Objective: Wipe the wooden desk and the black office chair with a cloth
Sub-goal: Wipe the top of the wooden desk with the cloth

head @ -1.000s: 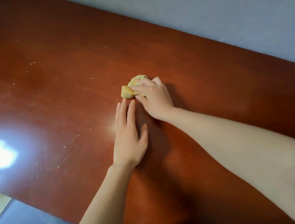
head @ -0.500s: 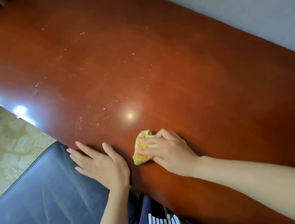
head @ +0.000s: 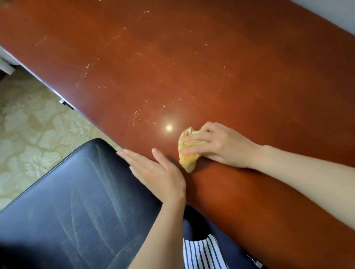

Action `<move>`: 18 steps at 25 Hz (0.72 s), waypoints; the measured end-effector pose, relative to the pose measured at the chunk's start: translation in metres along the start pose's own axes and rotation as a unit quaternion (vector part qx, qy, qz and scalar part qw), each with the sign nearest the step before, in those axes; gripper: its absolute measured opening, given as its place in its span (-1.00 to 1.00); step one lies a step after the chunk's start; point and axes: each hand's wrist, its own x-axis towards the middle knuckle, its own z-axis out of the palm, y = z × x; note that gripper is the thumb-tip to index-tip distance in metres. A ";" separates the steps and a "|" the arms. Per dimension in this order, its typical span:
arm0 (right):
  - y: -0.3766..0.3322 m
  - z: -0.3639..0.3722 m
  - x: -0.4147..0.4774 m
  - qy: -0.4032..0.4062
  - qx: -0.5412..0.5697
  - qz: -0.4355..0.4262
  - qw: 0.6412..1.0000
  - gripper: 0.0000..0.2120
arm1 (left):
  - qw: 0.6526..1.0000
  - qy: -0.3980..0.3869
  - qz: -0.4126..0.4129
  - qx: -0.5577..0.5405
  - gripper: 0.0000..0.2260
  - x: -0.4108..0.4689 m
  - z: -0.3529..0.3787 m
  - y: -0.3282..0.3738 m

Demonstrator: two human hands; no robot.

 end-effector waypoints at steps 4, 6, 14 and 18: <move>0.005 0.003 0.066 0.022 0.017 0.032 0.999 -0.67 | 1.000 0.007 -0.012 -0.012 -0.39 0.000 0.000 -0.003; 0.004 0.009 0.103 0.030 0.026 0.076 0.996 -0.68 | 1.000 0.005 -0.009 -0.015 -0.39 0.001 0.001 -0.006; -0.011 0.036 0.193 0.006 -0.011 0.129 0.992 -0.64 | 0.999 0.001 -0.020 -0.028 -0.43 0.003 0.004 -0.010; -0.017 0.032 0.163 -0.048 -0.027 0.043 0.998 -0.65 | 0.999 0.001 -0.029 -0.042 -0.42 0.003 0.002 -0.009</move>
